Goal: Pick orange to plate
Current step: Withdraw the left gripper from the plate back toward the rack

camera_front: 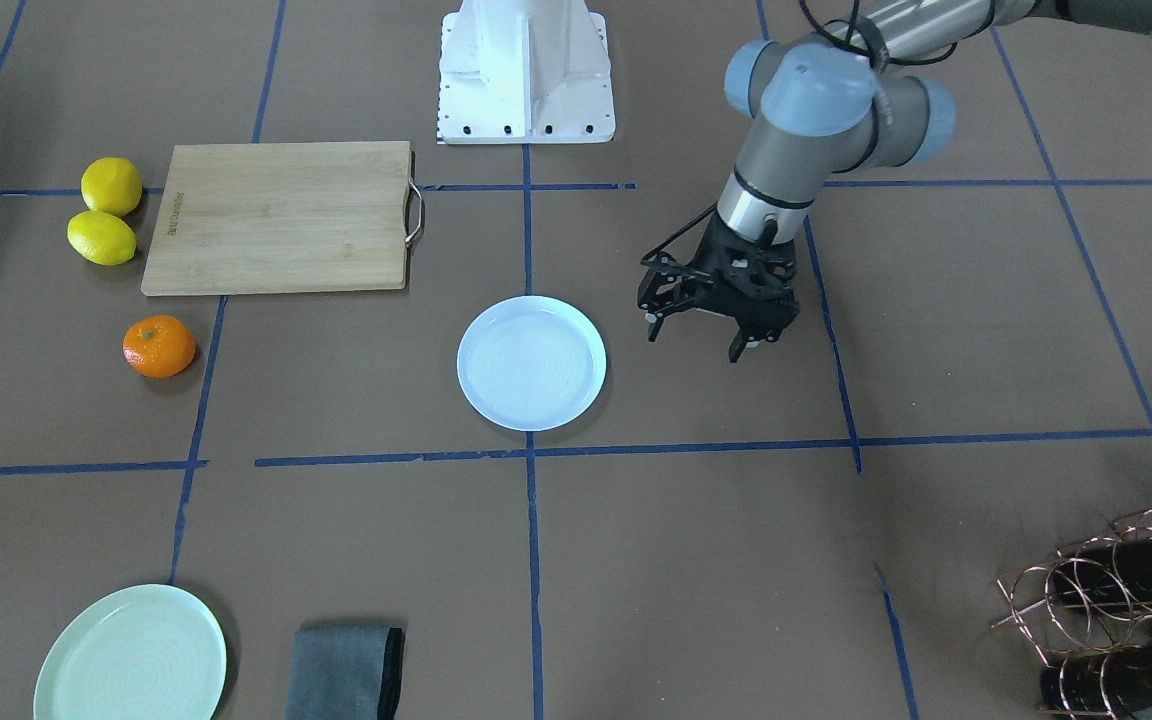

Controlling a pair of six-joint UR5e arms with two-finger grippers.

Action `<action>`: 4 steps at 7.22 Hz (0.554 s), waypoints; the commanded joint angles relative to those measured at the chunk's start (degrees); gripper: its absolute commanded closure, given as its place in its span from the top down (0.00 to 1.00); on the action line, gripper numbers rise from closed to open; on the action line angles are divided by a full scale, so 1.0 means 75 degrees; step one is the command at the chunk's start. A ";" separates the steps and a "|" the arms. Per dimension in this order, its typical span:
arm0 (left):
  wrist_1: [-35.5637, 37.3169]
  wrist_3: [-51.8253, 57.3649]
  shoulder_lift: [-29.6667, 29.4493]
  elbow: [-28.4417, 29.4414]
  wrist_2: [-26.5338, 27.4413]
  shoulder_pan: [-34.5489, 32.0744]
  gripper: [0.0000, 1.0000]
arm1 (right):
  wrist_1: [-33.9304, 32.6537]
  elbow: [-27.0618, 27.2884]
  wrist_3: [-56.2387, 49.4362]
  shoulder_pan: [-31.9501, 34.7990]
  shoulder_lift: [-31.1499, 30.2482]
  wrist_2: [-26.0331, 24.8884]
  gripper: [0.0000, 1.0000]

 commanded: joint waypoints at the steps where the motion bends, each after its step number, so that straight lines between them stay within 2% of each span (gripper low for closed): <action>1: 0.0424 0.0905 0.1161 -0.0658 -0.1773 -0.1984 1.00 | 0.0521 0.0139 0.1318 -0.0597 0.0241 -0.0003 1.00; 3: 0.0517 0.4479 0.2400 -0.0379 -0.2321 -0.3453 1.00 | 0.0548 0.0150 0.2385 -0.1591 0.1093 -0.0108 1.00; 4: 0.0808 0.5459 0.2674 0.0227 -0.2811 -0.4399 1.00 | 0.0548 0.0139 0.3029 -0.2049 0.1503 -0.0295 1.00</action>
